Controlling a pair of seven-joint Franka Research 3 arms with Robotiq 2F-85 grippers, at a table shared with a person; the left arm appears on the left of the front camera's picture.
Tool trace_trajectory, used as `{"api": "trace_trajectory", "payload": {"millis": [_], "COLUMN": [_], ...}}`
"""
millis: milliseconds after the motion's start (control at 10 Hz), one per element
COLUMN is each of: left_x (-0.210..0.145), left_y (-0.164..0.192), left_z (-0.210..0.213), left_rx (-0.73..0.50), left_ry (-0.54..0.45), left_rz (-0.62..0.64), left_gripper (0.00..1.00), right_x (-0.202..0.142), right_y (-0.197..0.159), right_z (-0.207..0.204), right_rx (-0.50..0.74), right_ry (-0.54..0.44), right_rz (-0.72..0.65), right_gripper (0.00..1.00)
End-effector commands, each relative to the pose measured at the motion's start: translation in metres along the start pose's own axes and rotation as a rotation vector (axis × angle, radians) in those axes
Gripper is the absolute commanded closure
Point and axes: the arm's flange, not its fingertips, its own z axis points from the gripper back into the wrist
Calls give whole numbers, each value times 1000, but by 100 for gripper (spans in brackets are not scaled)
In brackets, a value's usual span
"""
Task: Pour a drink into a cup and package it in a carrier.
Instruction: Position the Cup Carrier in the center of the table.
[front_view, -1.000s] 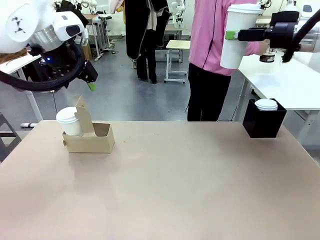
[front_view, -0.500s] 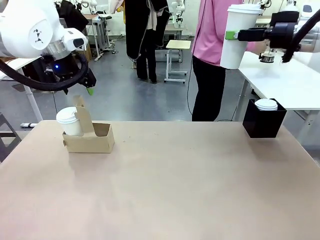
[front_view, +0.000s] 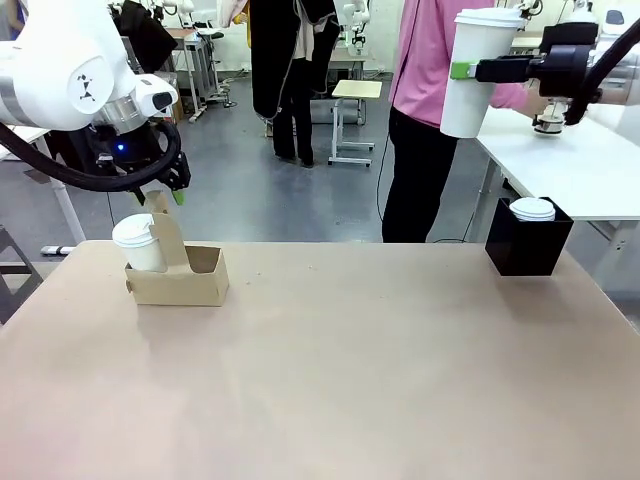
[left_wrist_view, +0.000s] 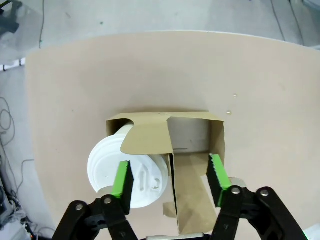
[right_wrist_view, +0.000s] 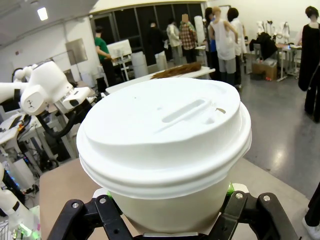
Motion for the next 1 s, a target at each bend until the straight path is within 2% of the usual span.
{"api": "trace_trajectory", "payload": {"millis": [0,100,600,700,800,900], "left_x": [-1,-1,-7,-6,-2,-2], "left_y": [0,-1,-10,-9,-5,-5], "left_z": [-3,-6,-9,-10,-10,-10], "left_rx": [23,21,17,18,-1,-1], "left_ry": [11,14,22,-14,19,19], "left_rz": [30,33,37,70,17,17], "left_gripper": [65,100,100,100,100,100], "right_x": [3,3,3,3,3,3], "right_y": [0,0,0,0,0,0], "right_z": [2,2,2,2,2,2], "right_rx": [14,14,14,14,14,14], "right_ry": [-9,-9,-9,-9,-9,-9], "right_rz": [8,8,8,8,8,8], "right_gripper": [19,19,19,19,19,19]}}
